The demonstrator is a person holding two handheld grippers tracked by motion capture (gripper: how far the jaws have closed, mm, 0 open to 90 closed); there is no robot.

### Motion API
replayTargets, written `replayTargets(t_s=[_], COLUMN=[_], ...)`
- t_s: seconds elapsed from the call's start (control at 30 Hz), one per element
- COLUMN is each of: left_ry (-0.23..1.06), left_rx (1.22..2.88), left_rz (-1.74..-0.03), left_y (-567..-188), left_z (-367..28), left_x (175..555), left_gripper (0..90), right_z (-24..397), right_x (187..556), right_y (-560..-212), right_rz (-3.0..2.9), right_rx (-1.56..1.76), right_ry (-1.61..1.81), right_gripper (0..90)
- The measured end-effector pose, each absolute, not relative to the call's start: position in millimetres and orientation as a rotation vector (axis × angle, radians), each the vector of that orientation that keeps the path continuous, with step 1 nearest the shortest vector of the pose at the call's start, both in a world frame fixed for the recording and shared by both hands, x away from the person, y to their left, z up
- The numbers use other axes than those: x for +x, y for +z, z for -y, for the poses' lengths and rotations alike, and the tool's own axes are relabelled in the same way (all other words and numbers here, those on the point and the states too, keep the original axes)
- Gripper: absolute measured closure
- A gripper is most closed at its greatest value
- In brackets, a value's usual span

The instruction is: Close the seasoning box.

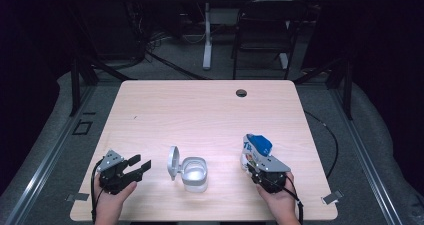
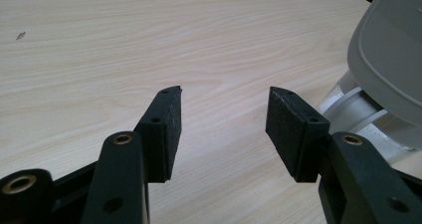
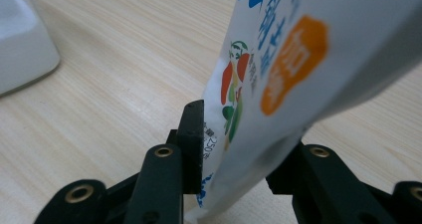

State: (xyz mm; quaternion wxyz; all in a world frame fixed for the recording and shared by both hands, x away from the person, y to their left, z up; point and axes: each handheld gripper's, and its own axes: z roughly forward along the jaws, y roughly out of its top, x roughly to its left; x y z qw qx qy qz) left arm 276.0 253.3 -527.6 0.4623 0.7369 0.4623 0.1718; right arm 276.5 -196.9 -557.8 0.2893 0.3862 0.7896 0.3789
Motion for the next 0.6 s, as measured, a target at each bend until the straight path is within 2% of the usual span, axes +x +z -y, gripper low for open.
replayTargets(t_s=[0.3,0.6], left_ry=[0.426,0.423], left_rx=[1.805,1.809], left_rz=[-1.120,-1.096], left_y=[-525,-519], left_z=[-250,-247], left_x=[274,271], left_gripper=[48.5,50.3], right_z=[194,195], right_x=[264,260], right_y=[-558,-555], right_rz=[-2.126,-2.100], right_rx=[0.983,1.007], right_ry=[1.016,1.051], right_gripper=[56.7,51.6])
